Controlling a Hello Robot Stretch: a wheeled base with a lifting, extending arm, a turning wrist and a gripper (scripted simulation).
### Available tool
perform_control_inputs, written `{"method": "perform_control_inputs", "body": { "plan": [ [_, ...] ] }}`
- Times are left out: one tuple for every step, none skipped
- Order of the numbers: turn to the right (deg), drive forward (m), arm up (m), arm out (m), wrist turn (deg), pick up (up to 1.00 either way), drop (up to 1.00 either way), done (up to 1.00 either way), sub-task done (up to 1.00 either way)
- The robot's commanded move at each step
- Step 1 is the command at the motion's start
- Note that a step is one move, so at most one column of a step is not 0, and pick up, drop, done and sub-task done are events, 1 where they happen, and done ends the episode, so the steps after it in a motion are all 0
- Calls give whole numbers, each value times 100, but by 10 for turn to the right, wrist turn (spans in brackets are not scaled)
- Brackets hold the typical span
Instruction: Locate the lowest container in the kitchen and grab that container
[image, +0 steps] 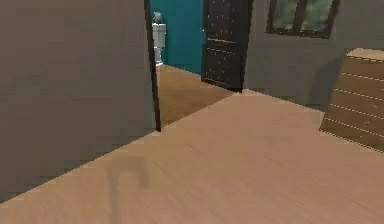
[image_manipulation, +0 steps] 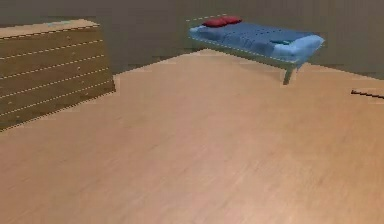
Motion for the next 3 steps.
{"method": "perform_control_inputs", "body": {
  "plan": [
    [0,100,0,0,0,0,0,0,0],
    [0,100,0,0,0,0,0,0,0],
    [-30,0,0,0,0,0,0,0,0]
  ]
}}
